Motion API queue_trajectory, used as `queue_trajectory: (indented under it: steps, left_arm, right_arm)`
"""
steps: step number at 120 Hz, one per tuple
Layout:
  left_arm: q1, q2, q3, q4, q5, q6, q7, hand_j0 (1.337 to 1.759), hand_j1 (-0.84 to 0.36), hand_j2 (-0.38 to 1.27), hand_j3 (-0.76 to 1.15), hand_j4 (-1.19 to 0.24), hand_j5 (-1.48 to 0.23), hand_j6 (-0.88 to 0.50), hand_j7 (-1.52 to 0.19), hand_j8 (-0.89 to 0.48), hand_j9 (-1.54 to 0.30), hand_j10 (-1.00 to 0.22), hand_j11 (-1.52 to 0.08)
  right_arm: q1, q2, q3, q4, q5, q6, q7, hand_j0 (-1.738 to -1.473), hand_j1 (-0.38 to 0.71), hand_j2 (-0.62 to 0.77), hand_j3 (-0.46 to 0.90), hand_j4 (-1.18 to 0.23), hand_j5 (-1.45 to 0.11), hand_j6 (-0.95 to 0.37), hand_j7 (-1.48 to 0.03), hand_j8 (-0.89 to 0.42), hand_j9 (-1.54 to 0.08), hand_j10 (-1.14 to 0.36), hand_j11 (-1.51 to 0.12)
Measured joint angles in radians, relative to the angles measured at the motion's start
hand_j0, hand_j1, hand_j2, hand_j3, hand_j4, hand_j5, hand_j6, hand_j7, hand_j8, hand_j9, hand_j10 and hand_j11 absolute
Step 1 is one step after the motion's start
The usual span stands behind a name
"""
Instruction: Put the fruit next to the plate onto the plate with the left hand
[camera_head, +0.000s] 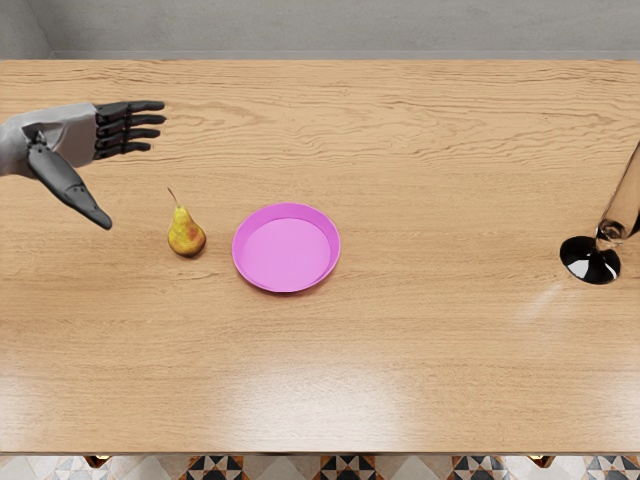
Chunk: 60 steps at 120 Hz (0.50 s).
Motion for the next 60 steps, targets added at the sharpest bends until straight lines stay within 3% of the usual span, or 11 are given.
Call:
queue_trajectory:
  steps: [33, 60]
  left_arm:
    - [0.014, -0.019, 0.001, 0.041, -0.001, 0.0, 0.0, 1.658, 0.33, 0.01, 0.0, -0.02, -0.03, -0.02, -0.03, -0.02, -0.03, -0.02, -0.03]
    - [0.028, -0.111, 0.0, 0.144, 0.039, 0.0, -0.013, 1.658, 0.33, 0.01, 0.0, -0.02, -0.03, -0.02, -0.03, -0.02, -0.03, -0.02, -0.03]
  right_arm:
    - [0.002, 0.0, 0.0, 0.0, 0.0, -0.001, -0.001, -1.658, -0.35, 0.0, 0.0, 0.0, 0.0, 0.0, 0.0, 0.0, 0.0, 0.0, 0.0]
    - [0.002, 0.0, 0.0, 0.001, 0.0, 0.0, -0.001, -1.658, -0.35, 0.0, 0.0, 0.0, 0.0, 0.0, 0.0, 0.0, 0.0, 0.0, 0.0]
